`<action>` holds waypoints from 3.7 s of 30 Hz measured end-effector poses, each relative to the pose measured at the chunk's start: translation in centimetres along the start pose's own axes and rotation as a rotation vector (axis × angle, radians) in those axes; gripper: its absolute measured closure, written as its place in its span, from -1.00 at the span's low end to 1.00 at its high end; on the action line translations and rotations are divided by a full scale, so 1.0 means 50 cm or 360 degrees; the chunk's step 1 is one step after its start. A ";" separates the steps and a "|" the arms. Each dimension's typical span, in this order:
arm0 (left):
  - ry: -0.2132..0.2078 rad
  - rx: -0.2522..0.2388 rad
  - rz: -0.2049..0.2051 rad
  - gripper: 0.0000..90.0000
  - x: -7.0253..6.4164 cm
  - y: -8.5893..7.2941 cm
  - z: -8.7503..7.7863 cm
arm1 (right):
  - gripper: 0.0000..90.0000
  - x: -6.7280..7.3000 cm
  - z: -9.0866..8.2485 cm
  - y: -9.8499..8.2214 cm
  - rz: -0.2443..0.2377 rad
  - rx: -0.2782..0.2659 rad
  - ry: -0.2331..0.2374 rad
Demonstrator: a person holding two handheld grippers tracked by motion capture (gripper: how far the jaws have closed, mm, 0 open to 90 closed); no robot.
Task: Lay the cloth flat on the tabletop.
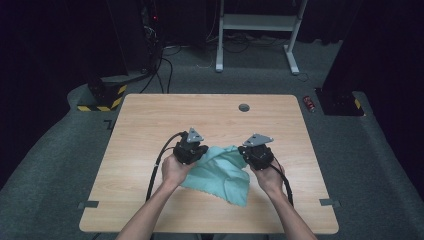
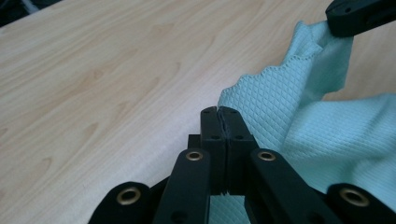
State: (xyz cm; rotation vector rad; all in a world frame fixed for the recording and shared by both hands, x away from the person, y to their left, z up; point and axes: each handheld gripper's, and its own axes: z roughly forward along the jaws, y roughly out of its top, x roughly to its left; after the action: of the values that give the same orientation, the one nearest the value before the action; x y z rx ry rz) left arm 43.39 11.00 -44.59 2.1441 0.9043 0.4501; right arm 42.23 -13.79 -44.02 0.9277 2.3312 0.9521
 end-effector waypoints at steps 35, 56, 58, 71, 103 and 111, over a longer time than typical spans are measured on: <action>0.0135 0.0305 -0.0157 0.49 0.035 -0.063 0.112 | 0.55 0.017 0.073 -0.105 0.0158 0.0260 0.0052; 0.0199 0.0129 -0.0197 1.00 0.088 -0.033 0.050 | 1.00 -0.007 0.031 -0.077 0.0028 0.0242 0.0060; 0.0208 0.0144 -0.0242 1.00 0.101 -0.040 0.054 | 0.99 -0.012 0.036 -0.076 0.0025 0.0257 0.0040; 0.0090 0.0029 -0.0244 0.46 0.067 -0.056 0.004 | 0.71 -0.018 0.009 -0.090 0.0174 0.0154 0.0065; 0.0078 0.0197 -0.0203 0.41 -0.028 -0.199 -0.030 | 0.73 0.092 -0.002 -0.175 0.0046 0.0199 0.0225; 0.0073 0.0187 -0.0110 0.90 -0.039 -0.202 -0.032 | 0.98 0.099 -0.002 -0.172 -0.0003 0.0210 0.0212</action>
State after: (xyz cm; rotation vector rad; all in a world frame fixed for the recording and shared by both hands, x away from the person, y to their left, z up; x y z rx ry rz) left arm 36.52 15.11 -51.23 2.2080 1.0507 0.4225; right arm 35.28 -14.85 -51.04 0.9385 2.5327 0.8932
